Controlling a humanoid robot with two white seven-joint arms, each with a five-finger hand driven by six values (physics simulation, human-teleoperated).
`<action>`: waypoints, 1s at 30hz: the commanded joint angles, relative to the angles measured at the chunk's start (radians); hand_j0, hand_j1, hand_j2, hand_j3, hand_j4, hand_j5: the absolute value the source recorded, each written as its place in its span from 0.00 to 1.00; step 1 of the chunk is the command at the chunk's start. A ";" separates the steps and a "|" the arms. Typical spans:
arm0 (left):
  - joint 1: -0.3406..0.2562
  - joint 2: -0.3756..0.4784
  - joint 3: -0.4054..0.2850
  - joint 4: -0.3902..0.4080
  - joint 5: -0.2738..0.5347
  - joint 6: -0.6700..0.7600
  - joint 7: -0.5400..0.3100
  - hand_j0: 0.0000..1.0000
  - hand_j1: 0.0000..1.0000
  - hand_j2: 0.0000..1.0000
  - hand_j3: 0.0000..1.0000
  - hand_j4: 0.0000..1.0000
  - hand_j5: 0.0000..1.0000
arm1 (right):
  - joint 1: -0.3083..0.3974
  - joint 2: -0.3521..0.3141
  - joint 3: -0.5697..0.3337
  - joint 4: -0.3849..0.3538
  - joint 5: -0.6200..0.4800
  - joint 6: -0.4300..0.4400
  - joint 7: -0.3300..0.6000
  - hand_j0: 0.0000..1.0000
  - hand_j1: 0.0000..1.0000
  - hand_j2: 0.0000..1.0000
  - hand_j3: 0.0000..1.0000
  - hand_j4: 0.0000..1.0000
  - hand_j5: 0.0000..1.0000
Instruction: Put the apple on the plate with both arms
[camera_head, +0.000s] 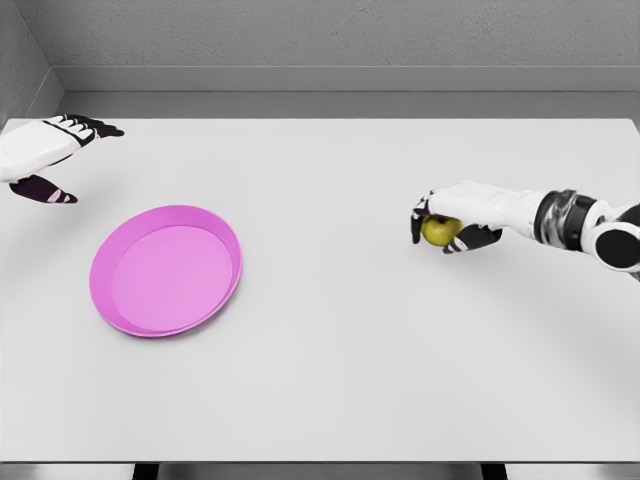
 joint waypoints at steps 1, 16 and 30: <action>0.000 0.002 0.002 0.001 0.007 0.000 0.001 1.00 1.00 1.00 1.00 1.00 1.00 | 0.000 0.007 0.014 -0.028 -0.002 -0.078 -0.001 0.43 0.43 0.43 0.43 0.43 0.43; 0.000 0.001 0.002 -0.001 0.005 0.000 0.001 1.00 1.00 1.00 1.00 1.00 1.00 | -0.002 0.124 0.082 -0.058 0.000 -0.176 -0.001 0.43 0.43 0.43 0.43 0.43 0.43; 0.002 0.002 0.002 -0.001 0.005 0.000 0.001 1.00 1.00 1.00 1.00 1.00 1.00 | -0.071 0.214 0.175 -0.046 0.000 -0.128 -0.003 0.43 0.43 0.43 0.43 0.43 0.43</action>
